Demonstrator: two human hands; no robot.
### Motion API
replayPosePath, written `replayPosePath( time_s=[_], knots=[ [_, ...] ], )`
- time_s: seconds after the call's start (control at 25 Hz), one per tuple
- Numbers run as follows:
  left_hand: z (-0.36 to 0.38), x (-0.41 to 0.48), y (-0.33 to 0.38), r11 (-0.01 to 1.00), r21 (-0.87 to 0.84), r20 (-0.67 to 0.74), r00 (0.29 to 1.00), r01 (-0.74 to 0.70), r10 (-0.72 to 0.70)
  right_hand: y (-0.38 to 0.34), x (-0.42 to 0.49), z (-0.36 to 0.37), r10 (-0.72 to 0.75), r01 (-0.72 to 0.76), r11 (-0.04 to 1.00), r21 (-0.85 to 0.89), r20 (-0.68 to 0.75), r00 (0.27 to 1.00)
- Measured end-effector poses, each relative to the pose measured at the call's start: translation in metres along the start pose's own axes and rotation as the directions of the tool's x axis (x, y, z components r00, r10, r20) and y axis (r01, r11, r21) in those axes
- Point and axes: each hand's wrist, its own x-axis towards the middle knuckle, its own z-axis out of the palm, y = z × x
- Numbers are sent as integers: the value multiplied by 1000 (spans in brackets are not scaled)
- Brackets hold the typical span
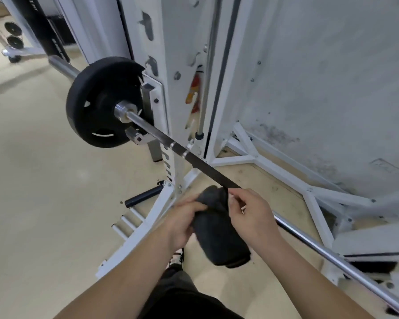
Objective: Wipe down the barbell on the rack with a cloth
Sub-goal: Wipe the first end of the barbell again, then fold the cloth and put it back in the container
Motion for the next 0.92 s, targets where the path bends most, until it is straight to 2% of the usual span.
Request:
replayPosePath(
  time_s=[0.08, 0.16, 0.24, 0.32, 0.36, 0.44, 0.52, 0.64, 0.68, 0.76, 0.92],
  knots=[
    [8, -28, -18, 996, -83, -136, 989, 41, -52, 27, -38, -16, 129, -132, 987, 91, 42, 991],
    [20, -57, -38, 996, -30, -92, 992, 86, -88, 45, -66, -19, 245, -268, 951, 157, 147, 958],
    [35, -85, -54, 994, 106, -21, 1000, 5, -3, 54, -88, -18, 339, -448, 835, 321, 341, 877],
    [42, -106, -69, 957, 239, 46, 986, -166, 159, 58, -104, -18, 254, -561, 650, 512, 550, 796],
    [42, -115, -75, 919, 328, 52, 975, -220, 215, 61, -112, -17, 184, -569, 604, 559, 596, 781],
    [38, -132, -88, 866, 443, -9, 964, -233, 264, 60, -127, -18, 94, -513, 591, 623, 578, 810],
    [33, -147, -99, 881, 435, -75, 967, -188, 243, 56, -139, -19, 44, -419, 609, 674, 498, 866],
    [30, -165, -102, 870, 485, -104, 981, -95, 165, 50, -157, -18, -84, -327, 662, 674, 501, 861],
    [27, -168, -101, 854, 516, -90, 988, -63, 128, 48, -163, -14, -81, -308, 695, 650, 496, 864],
    [17, -173, -97, 830, 557, -56, 996, -27, 70, 43, -171, -3, 13, -302, 744, 595, 440, 898],
    [-26, -184, -91, 788, 610, -108, 975, -89, 194, 22, -179, 28, 160, -319, 803, 503, 333, 929]
  ],
)
